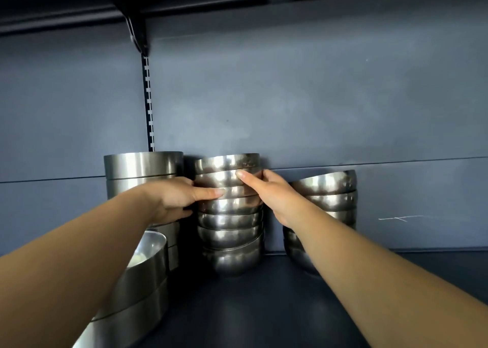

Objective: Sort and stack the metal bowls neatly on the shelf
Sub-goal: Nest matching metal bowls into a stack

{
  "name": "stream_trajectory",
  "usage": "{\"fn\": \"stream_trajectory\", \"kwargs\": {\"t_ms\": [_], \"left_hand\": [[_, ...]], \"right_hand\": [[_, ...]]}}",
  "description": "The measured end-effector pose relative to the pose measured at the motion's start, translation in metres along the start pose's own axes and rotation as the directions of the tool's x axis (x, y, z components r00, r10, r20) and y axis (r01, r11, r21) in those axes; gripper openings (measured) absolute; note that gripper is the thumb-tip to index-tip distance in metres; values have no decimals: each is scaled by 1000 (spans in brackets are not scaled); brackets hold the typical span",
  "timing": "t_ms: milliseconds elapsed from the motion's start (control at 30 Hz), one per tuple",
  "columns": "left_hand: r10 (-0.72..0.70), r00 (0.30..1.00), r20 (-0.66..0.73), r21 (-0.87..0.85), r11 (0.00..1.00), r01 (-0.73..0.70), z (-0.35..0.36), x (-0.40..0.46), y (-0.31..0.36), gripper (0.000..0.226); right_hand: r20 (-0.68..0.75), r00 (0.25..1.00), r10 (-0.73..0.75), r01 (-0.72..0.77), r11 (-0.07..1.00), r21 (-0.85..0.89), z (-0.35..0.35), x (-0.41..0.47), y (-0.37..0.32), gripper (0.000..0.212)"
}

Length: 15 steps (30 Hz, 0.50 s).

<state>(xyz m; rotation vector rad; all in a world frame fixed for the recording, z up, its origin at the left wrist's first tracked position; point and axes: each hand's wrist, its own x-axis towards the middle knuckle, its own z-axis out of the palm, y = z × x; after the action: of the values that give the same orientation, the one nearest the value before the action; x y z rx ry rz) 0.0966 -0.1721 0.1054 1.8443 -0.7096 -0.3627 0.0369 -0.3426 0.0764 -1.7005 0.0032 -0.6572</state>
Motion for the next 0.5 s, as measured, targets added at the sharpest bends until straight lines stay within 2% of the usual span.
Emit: {"fn": "stream_trajectory", "kwargs": {"t_ms": [200, 267, 367, 433, 500], "left_hand": [[-38, 999, 5, 25, 999, 38, 4, 0, -1, 50], [-47, 999, 5, 45, 998, 47, 5, -2, -1, 61], [-42, 999, -23, 160, 986, 45, 5, -3, -4, 102], [-32, 998, -47, 171, 984, 40, 3, 0, -5, 104], [-41, 997, -65, 157, 986, 51, 2, 3, -5, 90]], "right_hand": [[16, 999, -36, 35, 996, 84, 0, -1, 10, 17], [21, 999, -27, 24, 995, 97, 1, -3, 12, 21], [9, 1000, 18, -18, 999, 36, 4, -5, 15, 45], [-8, 999, 33, -33, 999, 24, 6, -7, 13, 48], [-19, 999, 36, -35, 999, 39, 6, -7, 11, 47]]}}
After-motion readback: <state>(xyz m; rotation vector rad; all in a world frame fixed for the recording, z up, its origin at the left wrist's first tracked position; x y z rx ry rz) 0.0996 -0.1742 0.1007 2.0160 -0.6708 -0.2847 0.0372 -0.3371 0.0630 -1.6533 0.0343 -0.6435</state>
